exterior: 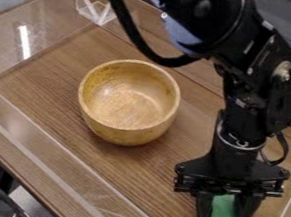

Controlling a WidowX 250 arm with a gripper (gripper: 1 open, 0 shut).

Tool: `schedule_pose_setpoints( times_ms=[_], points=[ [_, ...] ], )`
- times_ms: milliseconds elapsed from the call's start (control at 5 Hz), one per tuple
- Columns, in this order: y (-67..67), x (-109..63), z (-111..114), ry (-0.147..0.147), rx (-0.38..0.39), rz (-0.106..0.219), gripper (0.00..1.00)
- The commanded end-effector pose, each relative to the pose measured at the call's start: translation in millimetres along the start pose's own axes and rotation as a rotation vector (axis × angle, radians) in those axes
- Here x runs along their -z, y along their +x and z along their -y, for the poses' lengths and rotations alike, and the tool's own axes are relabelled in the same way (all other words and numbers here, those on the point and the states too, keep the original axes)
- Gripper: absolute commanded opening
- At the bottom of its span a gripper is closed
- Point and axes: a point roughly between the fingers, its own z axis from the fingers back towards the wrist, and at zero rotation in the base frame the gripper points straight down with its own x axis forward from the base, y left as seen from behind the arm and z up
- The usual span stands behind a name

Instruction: Put the green block in the brown bowl

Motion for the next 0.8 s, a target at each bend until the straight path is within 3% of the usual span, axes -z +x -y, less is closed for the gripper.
schedule_pose_setpoints(
  times_ms=[0, 200, 600],
  points=[
    [1.2, -16.2, 12.8, -0.069, 0.021, 0.028, 0.00],
    [0.7, -16.3, 13.1, -0.074, 0.027, 0.026, 1.00],
    [5.9, 0.0, 14.1, -0.078, -0.001, 0.032, 1.00]
  ],
)
